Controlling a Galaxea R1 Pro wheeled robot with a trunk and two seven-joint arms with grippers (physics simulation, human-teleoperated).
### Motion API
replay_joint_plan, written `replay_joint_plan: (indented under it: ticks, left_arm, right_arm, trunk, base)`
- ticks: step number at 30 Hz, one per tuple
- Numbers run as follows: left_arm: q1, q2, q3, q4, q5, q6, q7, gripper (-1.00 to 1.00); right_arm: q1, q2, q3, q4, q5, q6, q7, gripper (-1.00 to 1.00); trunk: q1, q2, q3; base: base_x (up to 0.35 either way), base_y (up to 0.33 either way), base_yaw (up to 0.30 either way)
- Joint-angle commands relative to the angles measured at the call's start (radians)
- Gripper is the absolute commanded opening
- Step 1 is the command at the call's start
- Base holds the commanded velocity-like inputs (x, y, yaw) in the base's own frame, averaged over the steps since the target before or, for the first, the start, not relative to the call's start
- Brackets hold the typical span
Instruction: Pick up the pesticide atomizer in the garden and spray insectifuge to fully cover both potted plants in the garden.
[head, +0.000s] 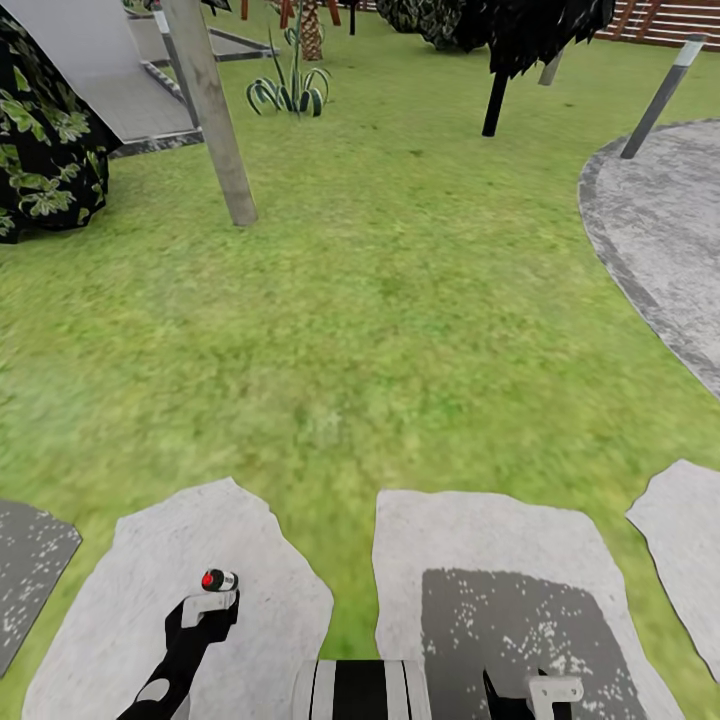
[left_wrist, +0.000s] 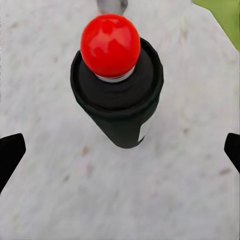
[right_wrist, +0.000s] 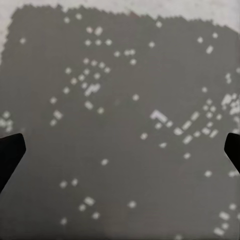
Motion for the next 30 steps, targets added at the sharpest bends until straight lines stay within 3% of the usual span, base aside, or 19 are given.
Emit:
replay_joint_plan:
  ticks: [1, 30]
  left_arm:
    - [0.0, 0.0, 0.004, 0.001, -0.004, -0.005, -0.001, 1.0]
    - [0.0, 0.0, 0.005, 0.001, -0.005, -0.012, 0.0, 1.0]
  right_arm:
    - [0.0, 0.0, 0.0, 0.001, 0.0, -0.003, 0.0, 1.0]
    - [0.0, 0.0, 0.0, 0.001, 0.0, -0.003, 0.0, 1.0]
  trunk:
    - [0.0, 0.0, -0.001]
    - [0.0, 0.0, -0.001]
  base:
    - [0.0, 0.0, 0.0]
    - [0.013, 0.0, 0.0]
